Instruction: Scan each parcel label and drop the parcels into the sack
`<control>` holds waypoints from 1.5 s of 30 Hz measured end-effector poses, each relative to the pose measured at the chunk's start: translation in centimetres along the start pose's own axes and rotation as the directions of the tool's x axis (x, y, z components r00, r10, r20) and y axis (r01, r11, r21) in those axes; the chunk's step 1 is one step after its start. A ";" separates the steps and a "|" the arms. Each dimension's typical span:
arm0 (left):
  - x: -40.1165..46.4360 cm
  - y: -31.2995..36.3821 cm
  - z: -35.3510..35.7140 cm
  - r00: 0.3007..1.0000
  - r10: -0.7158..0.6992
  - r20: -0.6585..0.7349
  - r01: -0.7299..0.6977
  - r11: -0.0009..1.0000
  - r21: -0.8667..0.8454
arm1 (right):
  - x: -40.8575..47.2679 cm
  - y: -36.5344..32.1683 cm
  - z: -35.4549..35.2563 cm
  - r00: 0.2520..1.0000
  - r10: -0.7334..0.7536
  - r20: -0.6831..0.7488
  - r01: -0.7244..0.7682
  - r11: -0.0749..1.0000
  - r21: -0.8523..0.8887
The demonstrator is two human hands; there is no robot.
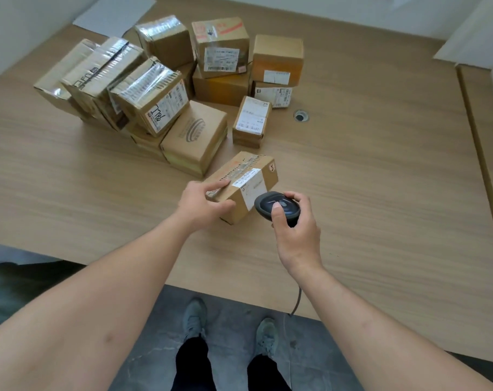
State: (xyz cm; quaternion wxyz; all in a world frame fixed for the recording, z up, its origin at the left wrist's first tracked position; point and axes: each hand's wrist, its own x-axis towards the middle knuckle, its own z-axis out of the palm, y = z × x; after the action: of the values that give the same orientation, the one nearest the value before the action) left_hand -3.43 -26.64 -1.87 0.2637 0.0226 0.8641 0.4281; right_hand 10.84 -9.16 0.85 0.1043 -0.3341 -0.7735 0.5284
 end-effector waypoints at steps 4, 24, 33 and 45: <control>-1.2 1.8 -5.1 0.996 -0.008 0.092 0.019 0.993 -0.117 | -0.8 -3.3 -0.5 0.997 -0.077 0.023 0.077 0.997 -0.013; -4.1 9.7 -22.1 0.953 0.290 0.090 -0.285 0.956 -0.064 | -5.5 -20.1 1.8 0.928 -0.336 -0.163 0.332 0.942 -0.053; -7.3 9.6 -23.7 0.951 0.307 0.041 -0.305 0.951 -0.058 | -6.6 -21.3 1.3 0.912 -0.384 -0.141 0.383 0.923 -0.038; -13.0 8.6 -20.6 0.959 0.256 -0.123 -0.269 0.958 -0.101 | -7.1 -19.9 -3.6 0.896 -0.444 0.016 0.444 0.896 0.021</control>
State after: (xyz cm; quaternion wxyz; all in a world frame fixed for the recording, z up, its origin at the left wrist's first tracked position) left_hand -3.64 -39.63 20.38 0.1579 0.0985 0.8401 0.5095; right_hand 9.97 -15.24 21.38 0.2170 -0.1426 -0.8258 0.5006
